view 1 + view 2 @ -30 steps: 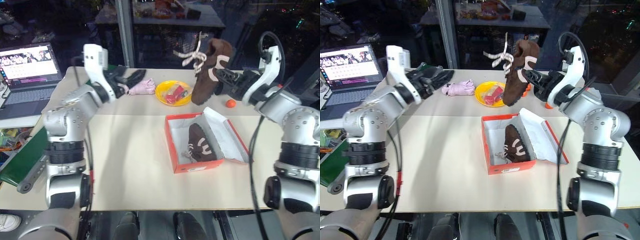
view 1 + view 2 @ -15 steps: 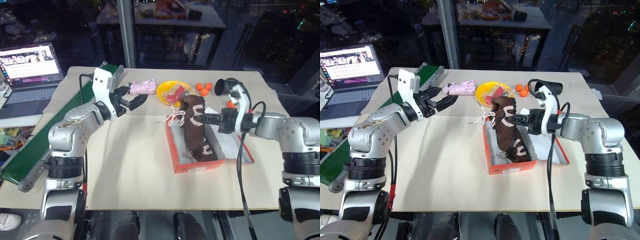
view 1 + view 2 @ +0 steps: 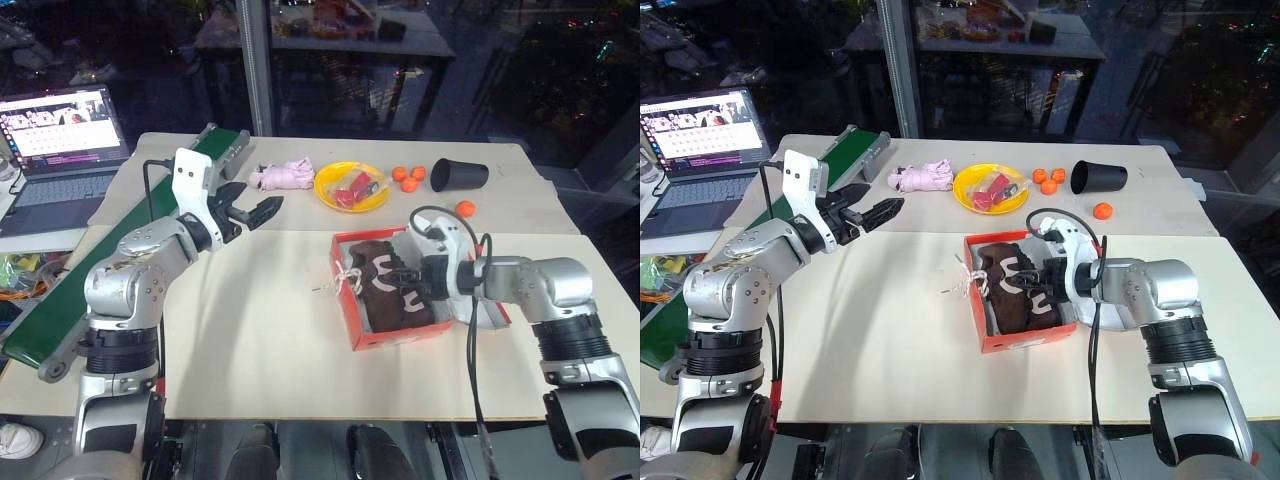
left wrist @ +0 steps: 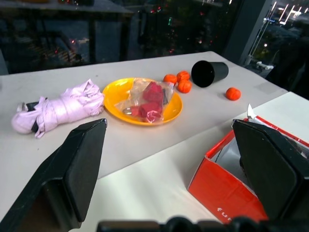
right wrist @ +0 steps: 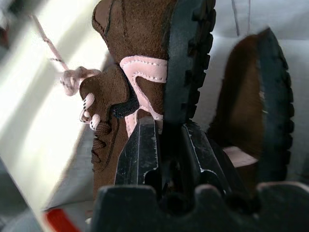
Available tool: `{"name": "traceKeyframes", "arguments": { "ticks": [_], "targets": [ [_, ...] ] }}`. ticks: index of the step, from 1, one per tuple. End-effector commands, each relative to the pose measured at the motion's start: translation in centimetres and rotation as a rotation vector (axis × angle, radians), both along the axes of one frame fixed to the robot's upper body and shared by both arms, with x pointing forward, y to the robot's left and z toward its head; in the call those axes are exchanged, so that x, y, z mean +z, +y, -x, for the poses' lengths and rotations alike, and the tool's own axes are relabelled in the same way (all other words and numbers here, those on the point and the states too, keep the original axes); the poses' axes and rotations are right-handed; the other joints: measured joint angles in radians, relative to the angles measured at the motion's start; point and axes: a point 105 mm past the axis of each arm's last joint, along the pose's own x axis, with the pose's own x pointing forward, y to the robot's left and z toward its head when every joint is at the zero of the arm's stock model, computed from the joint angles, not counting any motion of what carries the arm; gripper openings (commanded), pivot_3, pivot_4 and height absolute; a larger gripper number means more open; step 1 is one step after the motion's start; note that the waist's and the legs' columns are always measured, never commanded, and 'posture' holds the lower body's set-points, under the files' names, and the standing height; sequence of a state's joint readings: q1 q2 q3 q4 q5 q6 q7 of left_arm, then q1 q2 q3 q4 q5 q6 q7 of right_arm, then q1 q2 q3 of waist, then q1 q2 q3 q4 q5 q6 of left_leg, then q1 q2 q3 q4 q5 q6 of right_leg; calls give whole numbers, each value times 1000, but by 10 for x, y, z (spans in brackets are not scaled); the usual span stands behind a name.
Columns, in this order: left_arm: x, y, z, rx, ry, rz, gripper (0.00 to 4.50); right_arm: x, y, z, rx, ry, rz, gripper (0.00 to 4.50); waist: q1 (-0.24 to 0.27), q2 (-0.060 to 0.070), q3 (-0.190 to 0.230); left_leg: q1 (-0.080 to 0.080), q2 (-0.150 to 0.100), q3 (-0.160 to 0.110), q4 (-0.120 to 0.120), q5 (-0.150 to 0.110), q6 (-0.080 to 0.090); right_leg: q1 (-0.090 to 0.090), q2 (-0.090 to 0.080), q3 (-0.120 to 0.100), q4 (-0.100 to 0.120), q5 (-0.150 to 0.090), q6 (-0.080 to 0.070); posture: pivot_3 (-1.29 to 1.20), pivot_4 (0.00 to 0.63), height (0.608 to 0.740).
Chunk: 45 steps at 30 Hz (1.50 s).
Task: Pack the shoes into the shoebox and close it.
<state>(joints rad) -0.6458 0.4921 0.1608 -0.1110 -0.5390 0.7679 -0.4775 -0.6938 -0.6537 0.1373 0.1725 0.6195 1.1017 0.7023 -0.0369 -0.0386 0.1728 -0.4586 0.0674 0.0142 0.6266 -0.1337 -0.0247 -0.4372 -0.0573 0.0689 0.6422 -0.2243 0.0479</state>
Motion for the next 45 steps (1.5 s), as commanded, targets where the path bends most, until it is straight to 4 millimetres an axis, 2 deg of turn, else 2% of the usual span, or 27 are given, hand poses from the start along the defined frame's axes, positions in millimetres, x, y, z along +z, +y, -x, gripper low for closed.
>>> {"name": "traceKeyframes", "arguments": {
  "ticks": [1,12,18,20,21,25,27,31,36,41,43,45],
  "targets": [
    [14,2,8,13,-64,-2,4450,-14,-8,-3,23,2,100,178,0,-1,0,1,0,0,0,0,0,1,0,0,0,0,0,0,150,740],
    [3,1,19,42,-57,-12,4450,-56,-4,-14,179,25,360,178,-3,-5,-4,17,0,0,-1,-1,0,17,0,0,-2,-4,6,0,150,740],
    [-1,-1,24,48,-51,-18,4450,-60,-5,-29,170,7,404,178,-6,-17,-16,19,1,0,-1,-1,0,18,0,0,-1,-4,6,0,150,740],
    [-2,-2,25,47,-49,-17,4500,-57,-6,-36,145,-12,406,1140,-6,-18,-18,20,1,1,0,-1,-1,19,0,0,-1,-4,6,0,150,740],
    [-3,-3,26,46,-46,-17,4500,-53,-5,-39,136,-22,395,1289,-6,-18,-18,21,1,1,0,-2,-2,19,0,0,-1,-4,5,0,150,740],
    [-6,-5,27,40,-37,-17,4500,-34,-4,-51,89,-73,353,2620,-3,-18,-18,21,1,1,-1,-2,-3,18,0,0,0,-6,2,0,150,740],
    [-7,-7,26,29,-30,-20,4500,-16,-5,-58,55,-118,327,3334,-3,-18,-18,20,1,1,-1,-2,-3,18,0,0,-1,-4,4,0,150,740],
    [-8,-11,23,7,-26,-27,4500,23,-12,-63,-8,-183,267,4477,0,-14,-15,18,0,1,-1,-1,-1,15,0,0,-1,-2,2,0,150,740],
    [-6,-17,18,-26,-27,-40,4500,70,-13,-54,-44,-260,176,4477,6,-8,-11,13,0,1,-1,-1,-1,11,0,0,-1,-2,0,0,150,740],
    [-4,-21,12,-64,-29,-61,4500,111,-1,-26,-17,-322,25,4477,1,-7,-11,13,0,1,-4,-1,0,10,0,0,-1,-3,-2,0,150,740],
    [-5,-21,11,-84,-23,-76,4500,118,-4,-16,-22,-332,-8,4477,1,-7,-11,13,0,0,-4,-1,0,10,0,0,-1,-3,-2,0,150,740],
    [-8,-24,12,-125,-9,-105,4500,115,-13,-7,-37,-335,11,4477,2,-7,-11,13,0,0,-4,-1,0,11,0,0,-1,-3,-2,0,150,740]
  ]
}}
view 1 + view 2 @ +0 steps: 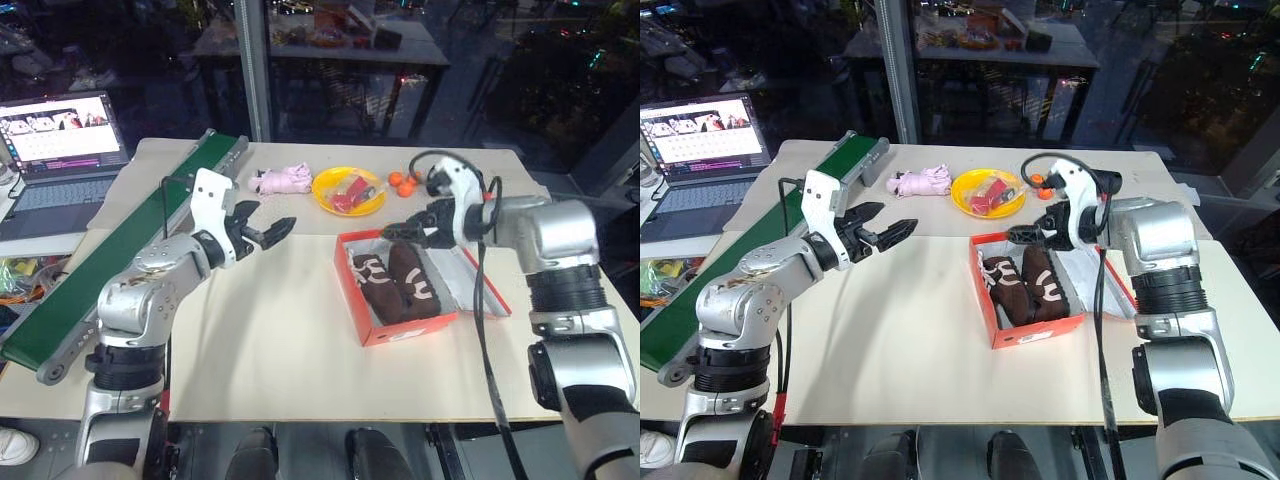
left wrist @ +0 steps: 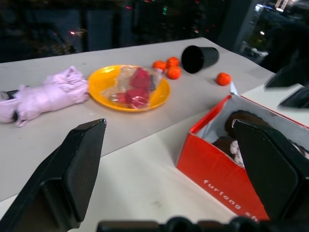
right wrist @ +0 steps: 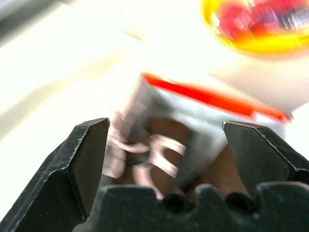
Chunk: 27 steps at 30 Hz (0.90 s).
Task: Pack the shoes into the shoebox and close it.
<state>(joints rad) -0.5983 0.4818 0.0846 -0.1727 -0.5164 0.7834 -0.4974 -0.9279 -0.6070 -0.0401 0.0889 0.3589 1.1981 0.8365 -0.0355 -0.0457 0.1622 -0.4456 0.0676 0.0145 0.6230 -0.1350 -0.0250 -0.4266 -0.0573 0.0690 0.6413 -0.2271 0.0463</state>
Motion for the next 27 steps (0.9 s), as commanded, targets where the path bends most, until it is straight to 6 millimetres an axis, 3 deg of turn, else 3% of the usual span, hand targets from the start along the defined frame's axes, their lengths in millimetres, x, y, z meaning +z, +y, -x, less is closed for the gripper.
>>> {"name": "traceKeyframes", "arguments": {
  "ticks": [1,6,10,14,18,23,27],
  "targets": [
    [9,-5,4,-86,-37,-53,4500,9,-19,17,-45,-39,0,4232,3,0,0,0,0,0,0,0,0,1,0,0,0,0,0,0,150,740],
    [-6,-32,41,-471,24,-191,4500,0,-56,45,-177,-53,50,2760,19,1,1,0,-1,1,1,0,0,0,-1,0,-2,-3,-1,0,150,740],
    [-2,-41,37,-582,17,-229,4500,-13,-80,76,-274,-24,105,1279,24,2,2,-1,-1,1,1,0,0,-1,-1,0,-1,-7,-4,0,150,740],
    [4,-52,30,-663,5,-249,4500,-48,-102,109,-390,67,143,67,25,2,2,0,0,1,2,0,0,1,-1,0,0,-9,0,0,150,740],
    [5,-56,30,-720,-4,-287,4500,-70,-102,121,-438,91,133,67,13,3,2,0,-1,2,3,0,0,1,-1,2,-1,-9,0,0,150,740],
    [13,-61,30,-767,-28,-340,4500,-123,-106,121,-577,151,50,67,9,4,2,1,0,-1,2,0,0,2,0,0,0,-9,0,0,150,740],
    [16,-58,30,-761,-29,-356,4500,-164,-121,112,-687,141,-9,67,6,4,2,1,0,0,2,0,0,2,-1,1,-1,-9,0,0,150,740]
  ]
}}
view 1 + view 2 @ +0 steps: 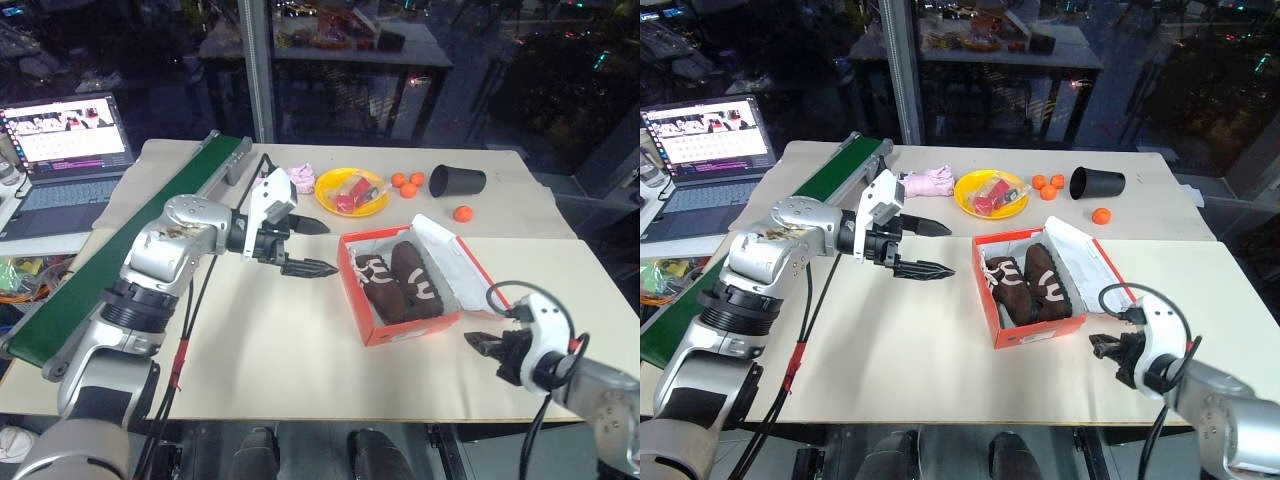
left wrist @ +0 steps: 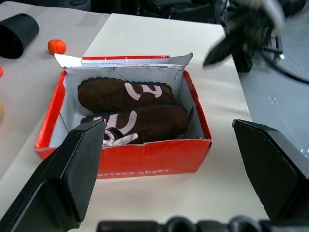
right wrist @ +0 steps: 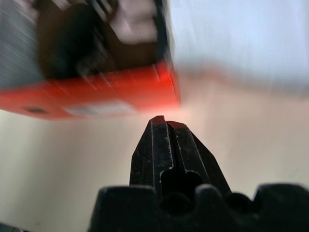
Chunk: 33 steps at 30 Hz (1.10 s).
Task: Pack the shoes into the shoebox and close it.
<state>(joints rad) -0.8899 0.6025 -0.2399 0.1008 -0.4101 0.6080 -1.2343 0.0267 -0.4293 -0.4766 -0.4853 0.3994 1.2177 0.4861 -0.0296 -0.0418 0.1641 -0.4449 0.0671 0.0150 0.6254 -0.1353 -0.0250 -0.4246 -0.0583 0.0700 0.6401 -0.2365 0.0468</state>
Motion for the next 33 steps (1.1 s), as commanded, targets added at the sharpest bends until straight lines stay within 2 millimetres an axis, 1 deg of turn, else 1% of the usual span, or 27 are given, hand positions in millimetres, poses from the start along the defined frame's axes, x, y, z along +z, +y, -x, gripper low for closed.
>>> {"name": "traceKeyframes", "arguments": {
  "ticks": [1,4,7,9,10,11,13,15,17,19,20,22,24,26,28,29,33],
  "targets": [
    [13,2,2,-14,-57,-8,4500,-16,-21,-13,-114,-97,21,67,0,0,0,0,0,0,0,0,0,0,0,0,0,0,0,0,150,740],
    [14,4,3,-4,-58,-12,4500,-29,-31,-23,-162,-158,37,67,-2,2,1,0,0,0,0,0,0,0,0,0,1,0,0,0,150,740],
    [15,7,4,7,-56,-14,4500,-33,-42,-34,-238,-236,-2,67,-11,3,1,0,0,0,0,0,0,0,0,0,1,0,0,0,150,740],
    [16,8,5,16,-57,-16,4500,-42,-57,-41,-295,-268,-18,67,-14,3,1,0,0,0,0,0,0,0,0,0,1,0,0,0,150,740],
    [17,8,5,19,-57,-15,4500,-43,-61,-44,-309,-291,-39,67,-15,3,2,1,0,0,0,0,0,1,0,0,1,0,0,0,150,740],
    [17,8,5,21,-55,-15,4500,-42,-63,-49,-330,-324,-95,67,-14,4,2,1,0,0,0,0,0,1,0,0,1,0,0,0,150,740],
    [17,8,6,22,-53,-16,4500,-36,-64,-56,-337,-388,-175,67,-14,5,2,2,0,0,0,0,0,1,0,0,1,1,1,0,150,740],
    [18,8,6,24,-53,-16,4500,-27,-61,-60,-324,-447,-231,67,-15,6,3,2,0,0,-1,0,0,1,0,0,1,3,5,0,150,740],
    [21,8,4,40,-62,-4,4500,-13,-58,-62,-299,-521,-263,67,-14,8,4,2,0,0,-1,0,0,1,1,0,1,4,6,0,150,740],
    [24,7,1,51,-58,16,4500,8,-60,-62,-306,-628,-315,67,-15,8,5,2,0,0,-1,0,0,1,1,0,1,4,6,0,150,740],
    [24,7,1,52,-56,20,4500,12,-60,-62,-310,-653,-328,67,-15,8,5,2,0,0,-1,0,0,1,1,0,1,4,6,0,150,740],
    [24,7,1,54,-61,18,4500,24,-55,-61,-281,-694,-343,67,-16,9,5,2,0,-1,-1,0,0,1,1,0,2,4,6,0,150,740],
    [25,6,-1,57,-63,21,4500,45,-47,-59,-237,-757,-375,67,-16,10,5,2,0,0,-1,0,0,1,1,0,2,4,6,0,150,740],
    [24,6,-4,70,-67,21,4500,69,-31,-54,-151,-813,-405,67,-16,10,5,2,0,0,-1,0,0,1,1,0,2,4,6,0,150,740],
    [23,7,-7,83,-72,20,4500,91,-6,-46,-8,-821,-442,67,-14,11,5,2,0,-1,-1,0,0,1,1,0,2,4,6,0,150,740],
    [22,8,-8,87,-74,20,4500,96,5,-42,56,-810,-440,67,-14,11,6,2,0,-1,-2,0,0,1,1,0,2,4,6,0,150,740],
    [23,7,-9,92,-80,22,4500,103,32,-33,198,-748,-445,67,-13,10,5,2,0,-1,-1,0,0,1,1,0,2,4,6,0,150,740]
  ]
}}
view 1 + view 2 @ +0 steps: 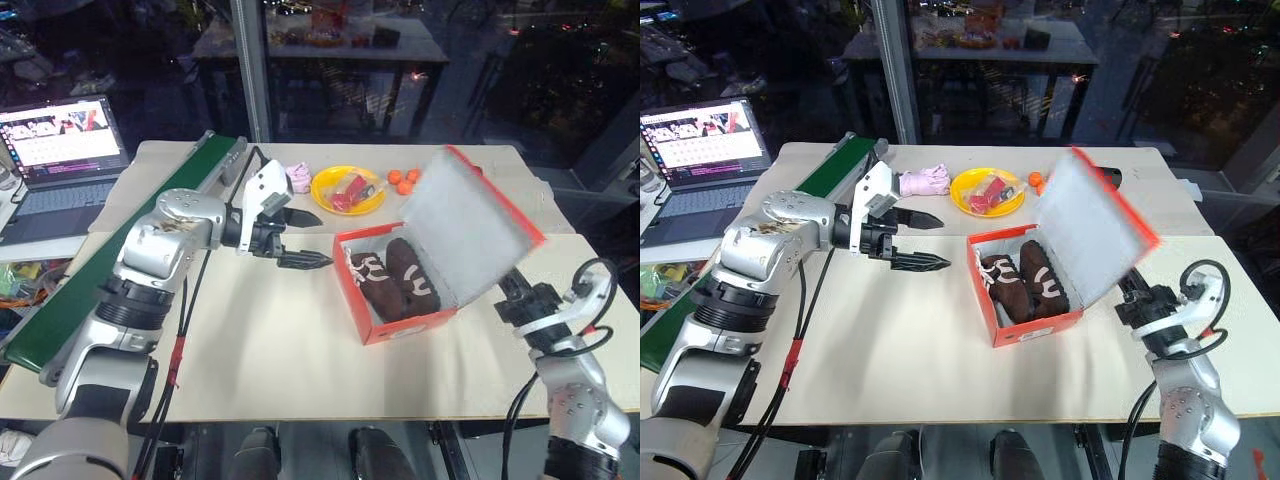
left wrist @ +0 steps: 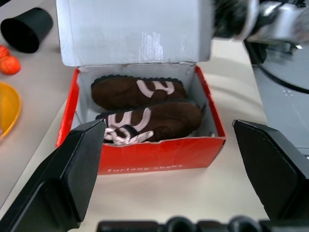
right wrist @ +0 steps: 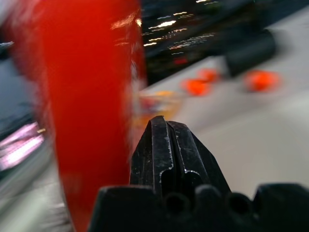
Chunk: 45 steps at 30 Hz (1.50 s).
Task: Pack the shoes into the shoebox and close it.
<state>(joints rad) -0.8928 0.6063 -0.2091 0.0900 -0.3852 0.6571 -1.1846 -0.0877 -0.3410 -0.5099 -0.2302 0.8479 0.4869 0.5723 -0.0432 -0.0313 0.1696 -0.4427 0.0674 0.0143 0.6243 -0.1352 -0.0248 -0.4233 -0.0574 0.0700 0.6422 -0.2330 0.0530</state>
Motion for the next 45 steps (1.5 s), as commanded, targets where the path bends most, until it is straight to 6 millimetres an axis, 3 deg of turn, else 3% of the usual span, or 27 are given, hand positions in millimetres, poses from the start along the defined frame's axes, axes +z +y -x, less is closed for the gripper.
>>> {"name": "traceKeyframes", "arguments": {
  "ticks": [1,4,8,13,17,19,23,25,29,31,34,36,39,40,41,43,45],
  "targets": [
    [18,0,-1,5,-75,22,4500,13,26,9,136,-6,43,67,1,0,0,0,0,0,0,0,0,0,0,0,0,0,0,0,150,740],
    [17,1,-3,27,-77,29,4500,14,60,1,247,30,137,67,0,0,0,0,0,0,0,0,0,0,0,0,0,-1,-2,0,150,740],
    [12,4,-6,57,-75,28,4500,8,81,-17,296,76,231,67,-2,0,0,1,0,0,0,0,0,-1,0,1,1,-3,-6,0,150,740],
    [7,10,-8,96,-75,32,4500,-21,115,-38,385,184,384,67,1,0,0,0,0,0,0,0,0,-1,0,0,0,0,0,0,150,740],
    [7,16,-15,168,-96,57,4500,-45,128,-41,455,245,420,67,10,0,0,-2,0,0,1,0,0,-1,0,-1,0,0,0,0,150,740],
    [5,19,-18,206,-107,63,4500,-48,127,-46,447,266,326,67,9,-2,-1,-2,0,0,2,0,0,-1,0,0,0,0,0,0,150,740],
    [-3,27,-19,252,-89,71,4500,-64,120,-50,415,318,366,67,2,-3,-1,1,0,0,2,0,0,2,1,0,0,0,0,0,150,740],
    [-8,30,-19,269,-84,68,4500,-60,119,-51,399,300,400,67,0,-3,-1,2,0,0,2,0,0,2,1,0,0,0,0,0,150,740],
    [-17,34,-19,288,-60,77,4500,-23,118,-47,384,161,453,67,2,-3,-1,2,0,0,2,0,0,2,0,0,0,1,0,0,150,740],
    [-19,35,-19,293,-59,79,4500,-16,116,-46,363,134,499,67,5,-3,-1,0,0,0,2,0,0,0,0,0,0,1,0,0,150,740],
    [-30,37,-15,286,-72,106,4500,27,91,-32,280,20,600,930,8,-2,0,-2,0,0,1,0,0,-1,0,0,0,0,0,0,150,740],
    [-36,41,-15,301,-97,110,4500,40,72,-22,224,-1,632,1553,14,-1,1,-3,-1,0,1,0,0,-2,-1,0,0,1,-1,0,150,740],
    [-48,48,-15,324,-126,83,4500,36,44,-15,123,30,674,2509,25,-2,0,-3,-1,0,0,-1,1,-2,-1,-1,-1,1,-2,0,150,740],
    [-52,49,-14,331,-125,89,4500,31,34,-12,88,49,672,2562,29,-3,0,-3,0,0,0,-1,1,-1,0,-1,-1,1,-2,0,150,740],
    [-57,52,-13,348,-122,102,4500,22,16,-9,24,80,677,3223,29,-3,0,-2,0,0,0,-1,1,-1,0,-1,-1,1,-2,0,150,740],
    [-70,59,-11,382,-120,106,4500,5,-13,1,-91,132,680,3853,32,-3,0,-1,0,0,1,-1,1,0,-1,0,-1,-1,-2,0,150,740],
    [-85,66,-7,409,-121,96,4500,-11,-29,12,-164,170,647,4475,31,-3,0,0,0,1,1,-1,1,1,-1,0,-1,-4,-6,0,150,740]
  ]
}}
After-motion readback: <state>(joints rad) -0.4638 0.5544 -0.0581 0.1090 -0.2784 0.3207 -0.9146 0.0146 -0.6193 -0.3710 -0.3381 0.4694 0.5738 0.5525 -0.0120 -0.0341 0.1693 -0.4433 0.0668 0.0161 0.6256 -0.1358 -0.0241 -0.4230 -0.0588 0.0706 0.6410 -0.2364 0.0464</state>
